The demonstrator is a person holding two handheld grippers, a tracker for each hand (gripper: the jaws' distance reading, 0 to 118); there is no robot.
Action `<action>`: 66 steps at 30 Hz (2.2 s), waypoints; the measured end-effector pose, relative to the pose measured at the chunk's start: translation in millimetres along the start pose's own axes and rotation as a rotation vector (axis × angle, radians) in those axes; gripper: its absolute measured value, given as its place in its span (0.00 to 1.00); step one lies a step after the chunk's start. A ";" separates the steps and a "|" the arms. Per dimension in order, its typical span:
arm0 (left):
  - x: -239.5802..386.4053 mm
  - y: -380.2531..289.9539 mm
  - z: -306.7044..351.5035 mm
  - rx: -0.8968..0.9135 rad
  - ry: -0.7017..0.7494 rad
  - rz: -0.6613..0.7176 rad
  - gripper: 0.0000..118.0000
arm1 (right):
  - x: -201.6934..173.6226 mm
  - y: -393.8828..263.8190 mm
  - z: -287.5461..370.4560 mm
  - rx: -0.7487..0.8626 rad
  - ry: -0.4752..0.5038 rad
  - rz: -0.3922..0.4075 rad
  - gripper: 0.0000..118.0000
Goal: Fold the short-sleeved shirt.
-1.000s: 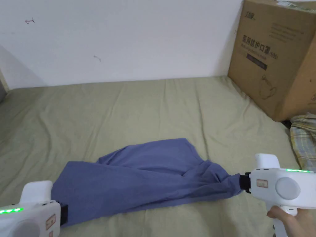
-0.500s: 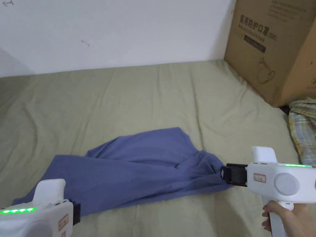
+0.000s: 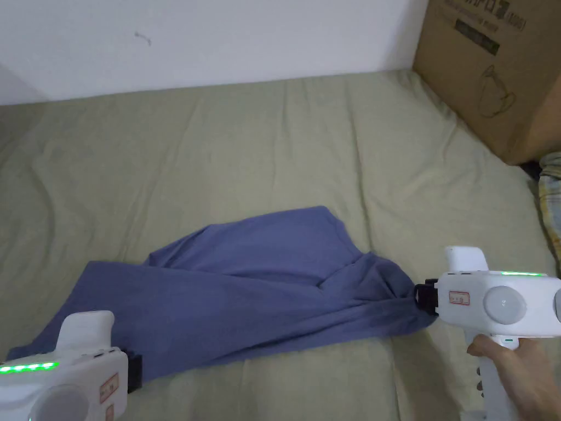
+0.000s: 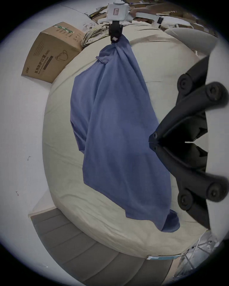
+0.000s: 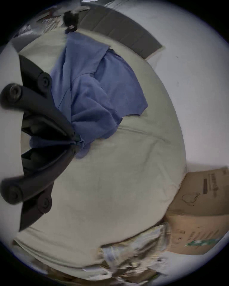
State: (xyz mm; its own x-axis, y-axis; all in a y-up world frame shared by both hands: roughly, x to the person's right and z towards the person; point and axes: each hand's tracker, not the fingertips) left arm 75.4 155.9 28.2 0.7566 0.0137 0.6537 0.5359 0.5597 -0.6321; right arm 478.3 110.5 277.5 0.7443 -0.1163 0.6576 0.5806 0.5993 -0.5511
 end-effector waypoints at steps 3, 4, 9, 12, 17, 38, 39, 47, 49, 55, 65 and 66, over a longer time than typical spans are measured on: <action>-2.5 6.1 -3.4 0.002 0.017 -0.002 0.00 | -7.2 5.6 6.4 -0.003 -0.002 0.017 0.05; -4.2 9.1 -4.1 0.007 0.021 0.002 0.00 | -7.6 7.2 8.9 0.001 0.001 0.011 0.05; -20.3 38.0 -15.9 0.025 0.028 0.013 0.00 | -6.6 10.9 16.5 0.018 0.011 -0.016 0.05; -38.9 70.2 -34.3 0.033 0.020 0.017 0.00 | -7.1 9.5 16.8 0.016 0.010 -0.013 0.05; -76.1 130.0 -84.5 0.021 0.027 0.080 0.93 | -3.8 5.2 10.1 -0.012 -0.001 -0.019 0.05; -101.6 160.2 -149.3 -0.057 0.049 0.091 0.01 | -6.7 8.7 3.2 -0.050 -0.015 -0.037 0.05; -100.9 161.0 -141.7 -0.042 0.055 0.072 0.01 | -6.8 10.3 6.4 -0.046 -0.012 -0.039 0.05; -101.3 177.6 -34.2 0.138 0.114 0.011 0.01 | -20.5 40.8 42.0 0.025 0.008 -0.030 0.05; -101.6 182.4 -3.0 0.186 0.153 -0.015 0.01 | -27.7 55.5 53.0 0.057 0.020 -0.020 0.05; -110.8 199.9 73.6 0.297 0.252 -0.025 0.01 | -59.4 123.4 85.2 0.163 0.053 0.027 0.05; -143.7 280.0 151.2 0.438 0.365 0.063 0.01 | -129.8 292.3 153.1 0.343 0.105 0.058 0.05; -145.6 289.8 155.4 0.444 0.371 0.053 0.01 | -137.5 309.5 158.1 0.359 0.108 0.068 0.05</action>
State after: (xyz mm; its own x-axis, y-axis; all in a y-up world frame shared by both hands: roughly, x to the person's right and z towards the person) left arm 62.4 445.0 -185.5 0.9018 -0.1950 0.3856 0.3456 0.8611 -0.3729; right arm 503.5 437.2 97.7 0.8189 -0.1384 0.5570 0.3904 0.8457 -0.3639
